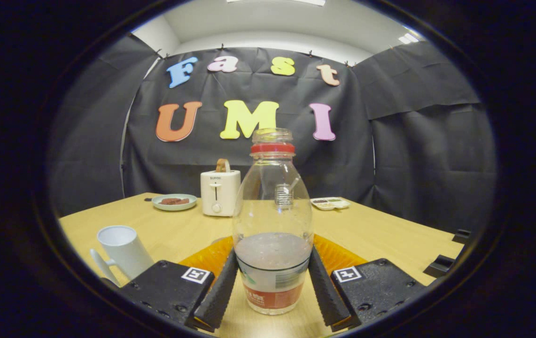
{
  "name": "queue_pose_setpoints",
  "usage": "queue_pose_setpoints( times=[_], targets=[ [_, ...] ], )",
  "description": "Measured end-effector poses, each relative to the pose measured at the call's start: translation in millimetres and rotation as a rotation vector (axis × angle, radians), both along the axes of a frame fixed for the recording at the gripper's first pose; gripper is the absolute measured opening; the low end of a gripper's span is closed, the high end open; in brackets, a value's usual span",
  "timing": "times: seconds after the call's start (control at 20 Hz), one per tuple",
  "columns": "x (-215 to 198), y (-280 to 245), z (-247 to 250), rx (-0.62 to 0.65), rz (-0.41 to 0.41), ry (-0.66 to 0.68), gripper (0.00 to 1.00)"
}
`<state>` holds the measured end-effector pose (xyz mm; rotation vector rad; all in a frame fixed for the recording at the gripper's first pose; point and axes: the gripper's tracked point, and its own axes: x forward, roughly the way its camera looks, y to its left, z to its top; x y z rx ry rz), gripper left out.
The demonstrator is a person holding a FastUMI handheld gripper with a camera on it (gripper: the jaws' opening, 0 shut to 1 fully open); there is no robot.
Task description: Take the bottle from table, then pour the juice into the cup, finally place the bottle on the coaster
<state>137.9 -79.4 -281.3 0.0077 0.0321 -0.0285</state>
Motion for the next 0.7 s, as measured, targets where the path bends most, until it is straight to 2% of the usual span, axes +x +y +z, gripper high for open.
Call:
queue_pose_setpoints(
  times=[0.05, 0.15, 0.45, 0.7],
  targets=[
    [0.0, 5.4, -0.5, -0.001, 0.019, 0.006, 0.79],
    [-2.7, 5.0, 8.7, -0.035, 0.038, -0.01, 0.78],
    [-19.1, 2.4, 37.0, -0.327, 0.012, -0.089, 0.78],
    [-15.7, 0.4, 36.7, -0.475, -0.001, -0.034, 0.78]
  ],
)
